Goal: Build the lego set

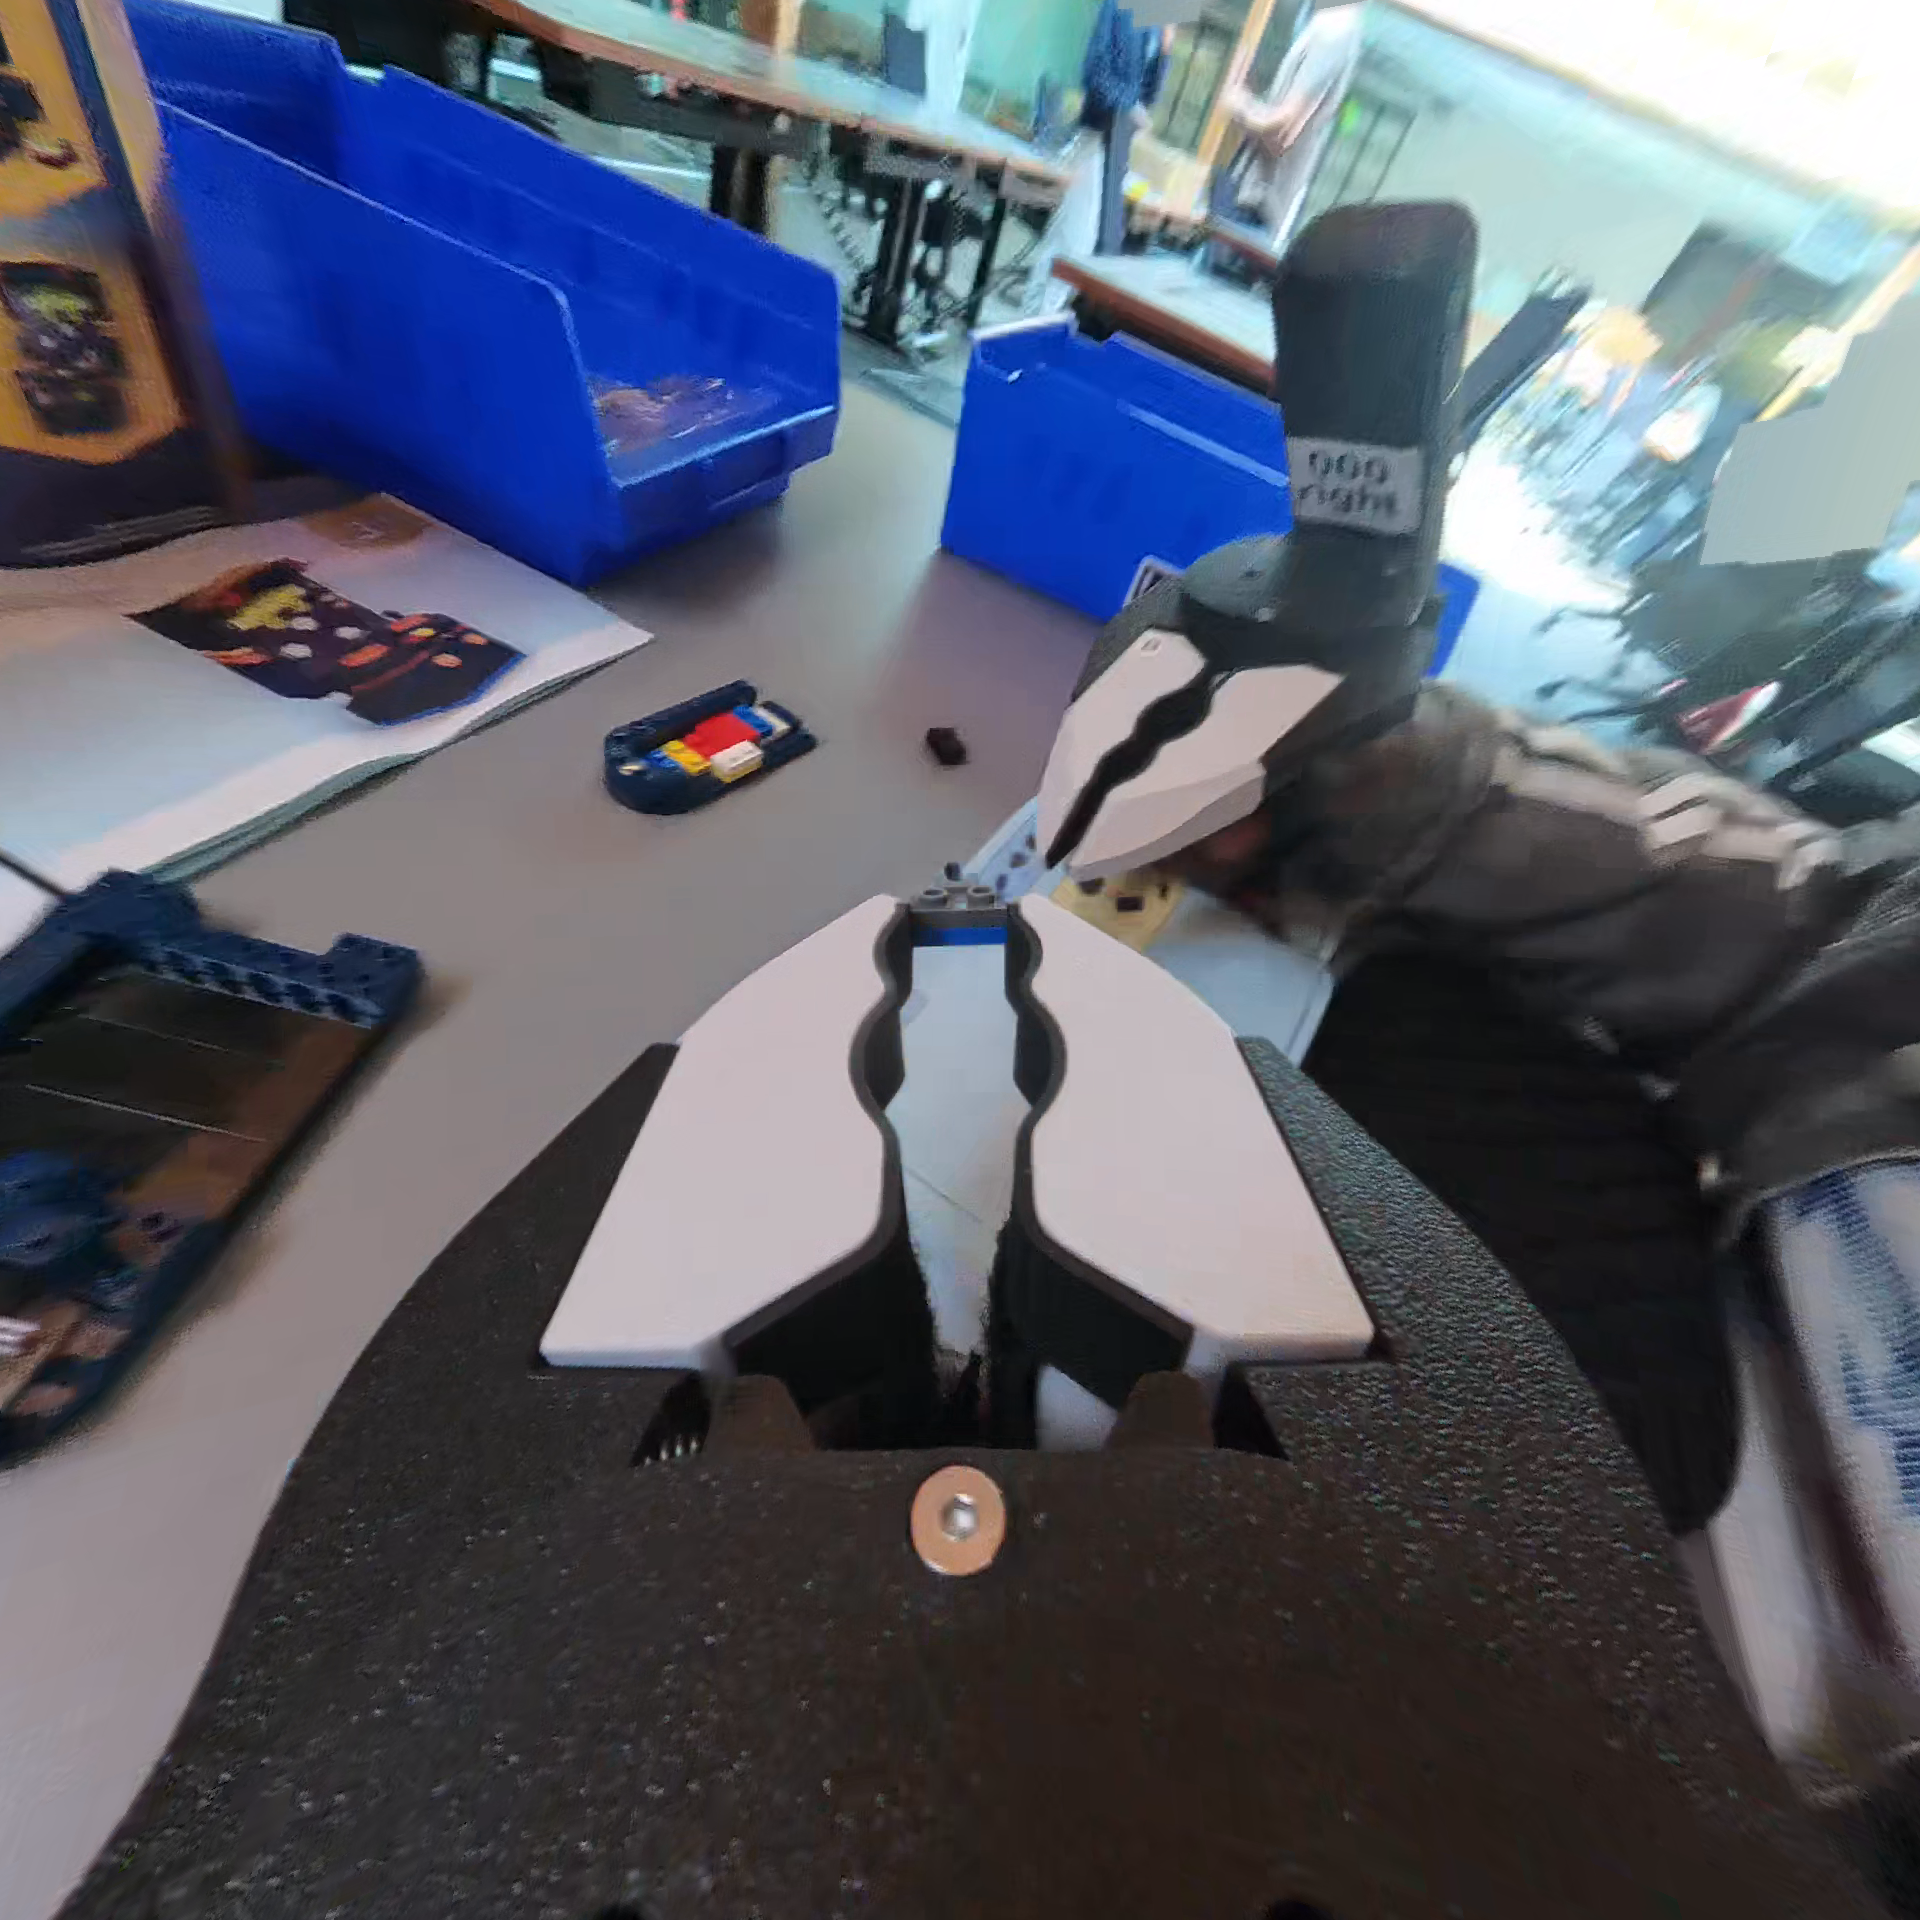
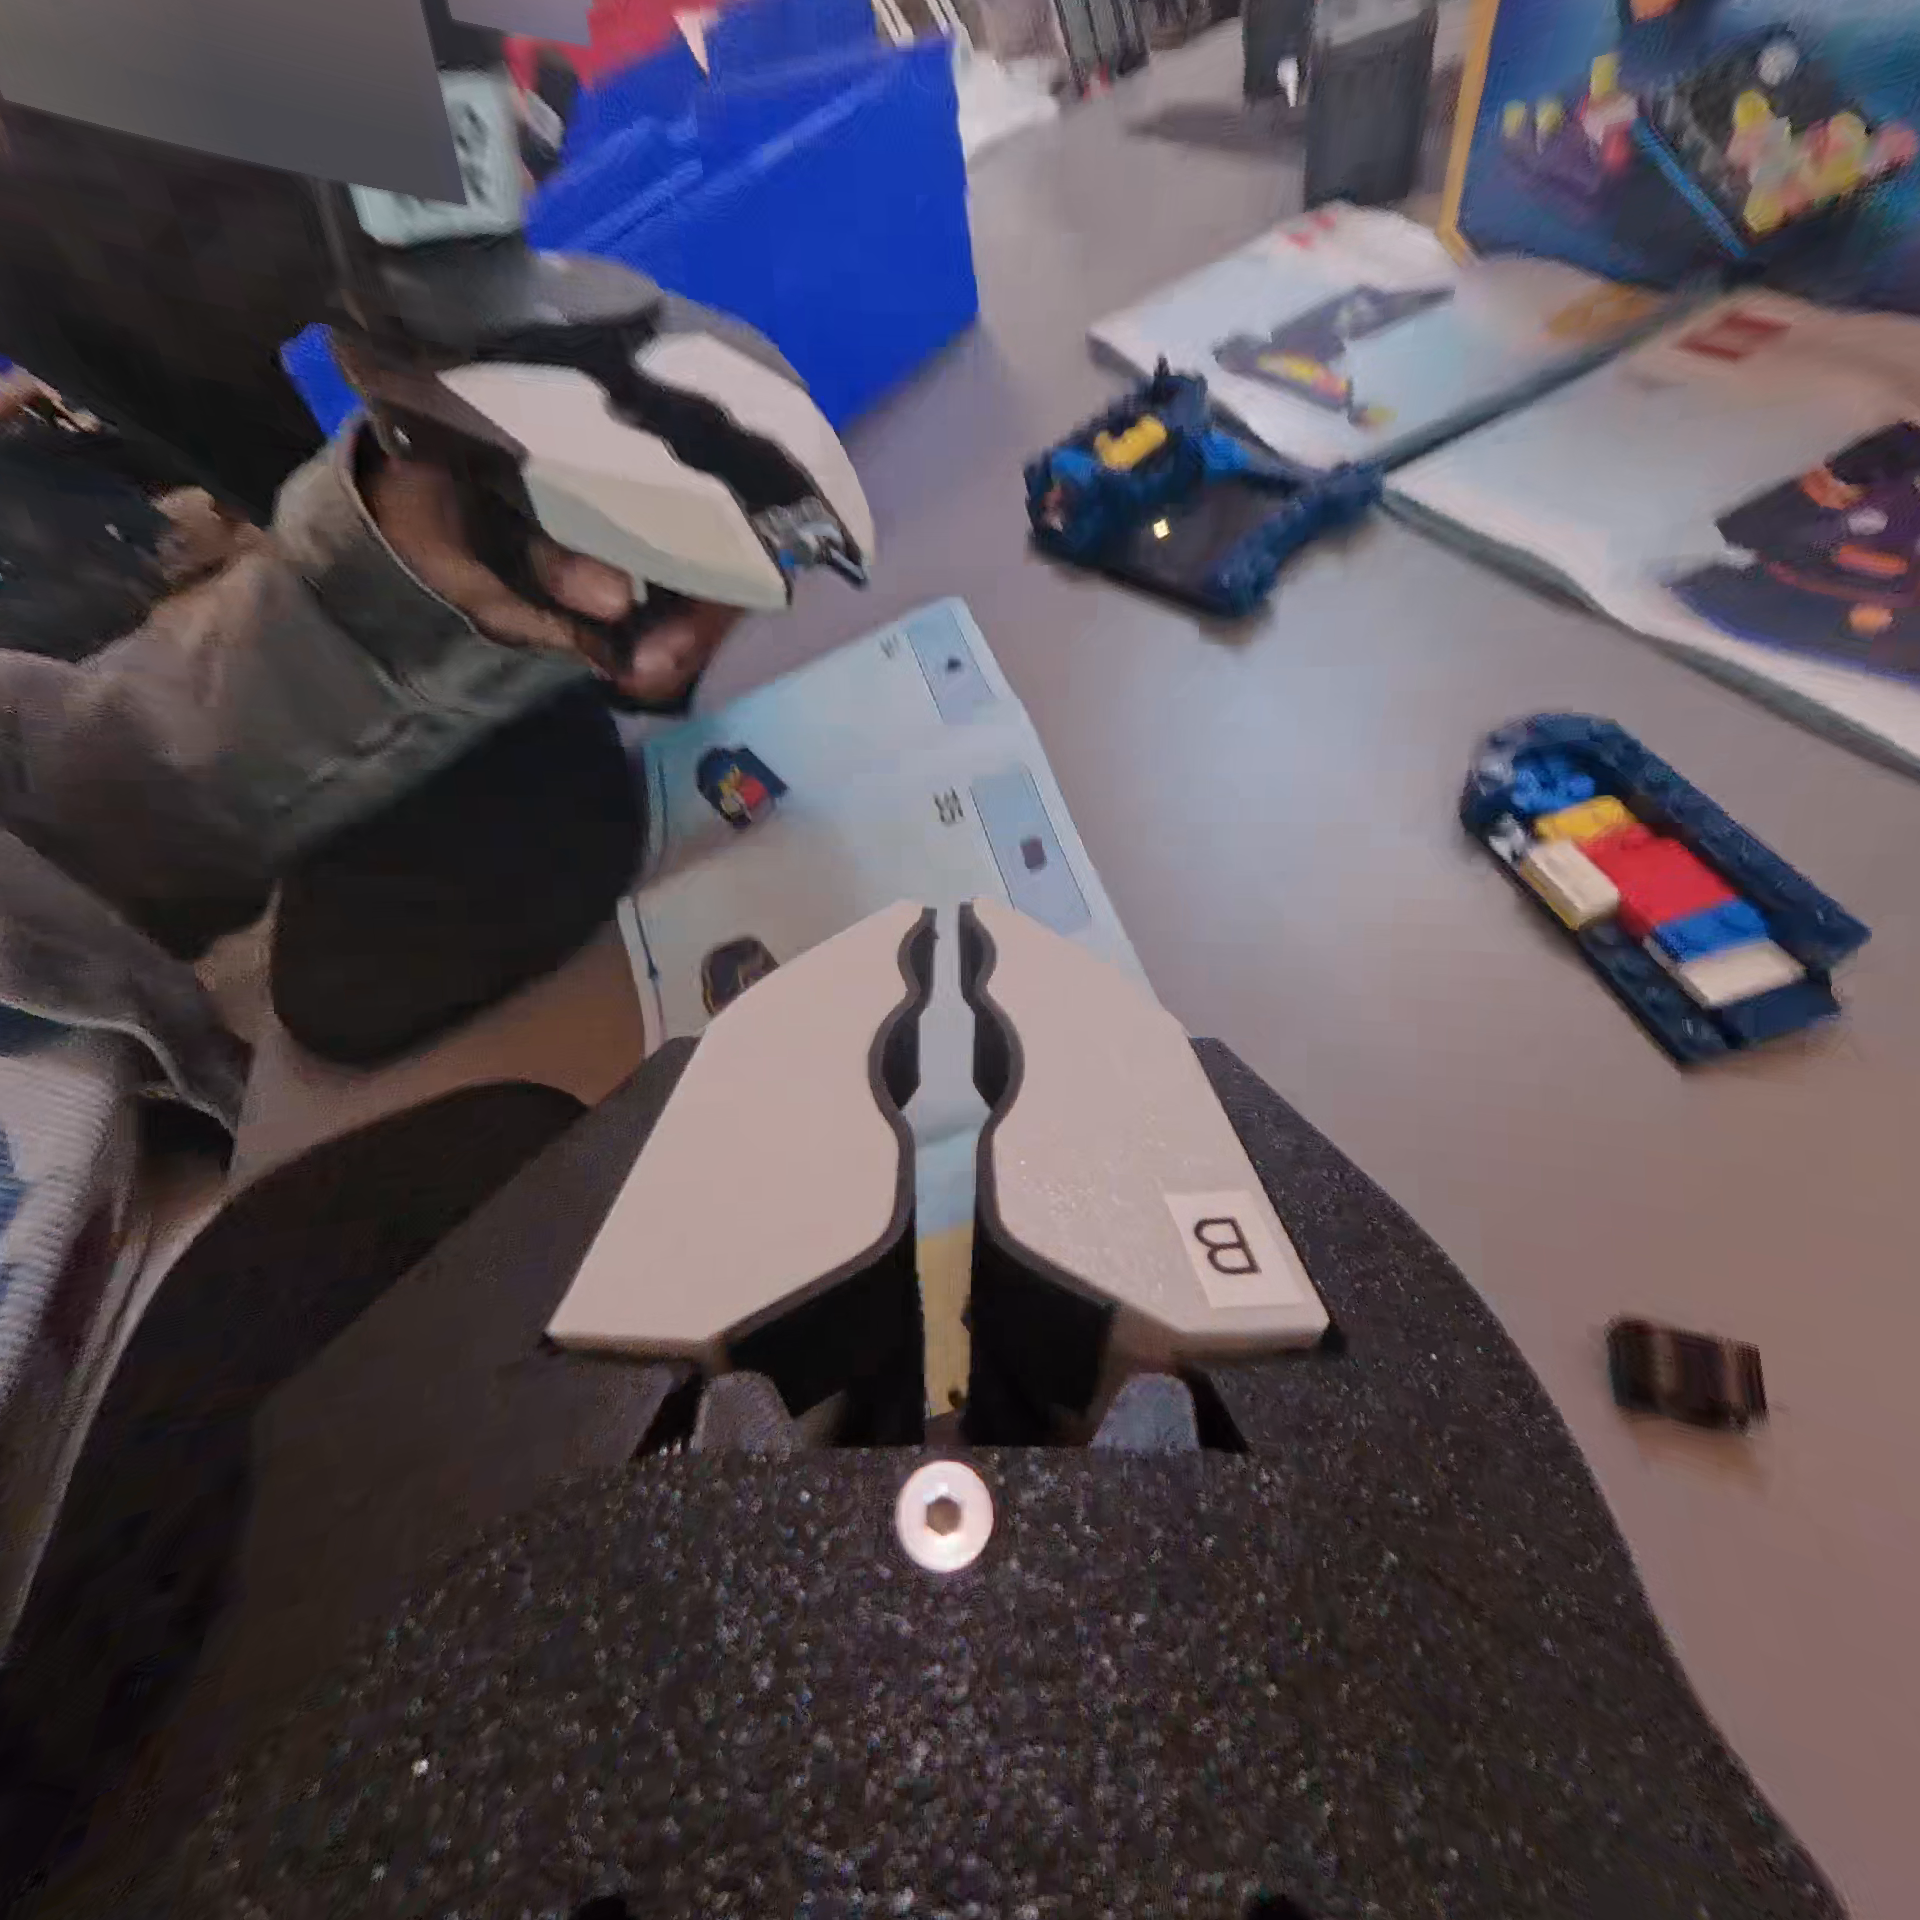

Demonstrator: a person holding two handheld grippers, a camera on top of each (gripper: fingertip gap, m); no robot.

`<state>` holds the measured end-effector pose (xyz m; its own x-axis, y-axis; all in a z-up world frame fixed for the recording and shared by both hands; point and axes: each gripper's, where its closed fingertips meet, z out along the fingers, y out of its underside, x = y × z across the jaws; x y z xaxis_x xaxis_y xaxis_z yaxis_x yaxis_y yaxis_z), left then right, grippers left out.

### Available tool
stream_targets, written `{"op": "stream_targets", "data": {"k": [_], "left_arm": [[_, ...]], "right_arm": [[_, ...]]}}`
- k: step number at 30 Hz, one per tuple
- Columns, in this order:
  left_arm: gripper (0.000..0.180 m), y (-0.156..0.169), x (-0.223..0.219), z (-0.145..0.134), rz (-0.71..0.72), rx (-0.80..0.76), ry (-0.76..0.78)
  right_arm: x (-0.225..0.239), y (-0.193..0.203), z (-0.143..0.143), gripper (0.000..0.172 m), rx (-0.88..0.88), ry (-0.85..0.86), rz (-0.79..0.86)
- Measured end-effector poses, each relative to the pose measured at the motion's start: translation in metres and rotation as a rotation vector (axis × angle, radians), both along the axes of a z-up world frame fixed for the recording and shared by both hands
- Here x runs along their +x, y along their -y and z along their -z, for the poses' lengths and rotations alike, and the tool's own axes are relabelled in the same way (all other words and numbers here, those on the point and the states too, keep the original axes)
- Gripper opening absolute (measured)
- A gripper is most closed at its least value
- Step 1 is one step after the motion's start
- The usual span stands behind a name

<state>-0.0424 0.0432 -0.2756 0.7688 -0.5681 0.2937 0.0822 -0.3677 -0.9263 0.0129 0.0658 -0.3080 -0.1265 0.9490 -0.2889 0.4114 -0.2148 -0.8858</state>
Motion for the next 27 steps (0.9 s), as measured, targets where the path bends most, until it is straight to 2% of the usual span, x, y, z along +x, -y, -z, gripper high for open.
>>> {"op": "stream_targets", "data": {"k": [3, 6, 7, 9, 12, 14, 16, 19, 27], "left_arm": [[0.016, 0.000, 0.003, -0.011, 0.008, 0.040, 0.040], [0.016, -0.006, -0.015, -0.019, -0.096, 0.078, 0.086], [0.016, -0.008, -0.022, -0.024, -0.136, 0.103, 0.112], [0.016, -0.007, -0.029, -0.034, -0.158, 0.139, 0.171], [0.016, -0.005, -0.030, -0.042, -0.150, 0.161, 0.224], [0.016, -0.004, -0.031, -0.048, -0.153, 0.182, 0.258], [0.016, -0.002, -0.030, -0.051, -0.144, 0.189, 0.301], [0.016, -0.003, -0.031, -0.049, -0.143, 0.173, 0.318], [0.016, -0.005, -0.047, -0.052, -0.231, 0.215, 0.258]], "right_arm": [[0.009, 0.003, -0.004, 0.011, -0.061, -0.017, -0.027], [0.013, 0.012, -0.008, 0.024, -0.053, 0.002, -0.084], [0.014, 0.019, -0.006, 0.032, -0.040, 0.045, -0.129], [0.015, 0.044, -0.002, 0.035, 0.006, 0.128, -0.298], [0.016, 0.070, 0.000, 0.031, 0.206, 0.199, -0.610], [0.016, 0.075, 0.004, 0.023, 0.361, 0.223, -0.785], [0.019, 0.068, 0.016, 0.022, 0.514, 0.315, -0.919], [0.018, 0.057, 0.023, 0.024, 0.703, 0.401, -1.049], [-0.006, 0.070, 0.021, 0.021, 0.915, 0.353, -1.305]]}}
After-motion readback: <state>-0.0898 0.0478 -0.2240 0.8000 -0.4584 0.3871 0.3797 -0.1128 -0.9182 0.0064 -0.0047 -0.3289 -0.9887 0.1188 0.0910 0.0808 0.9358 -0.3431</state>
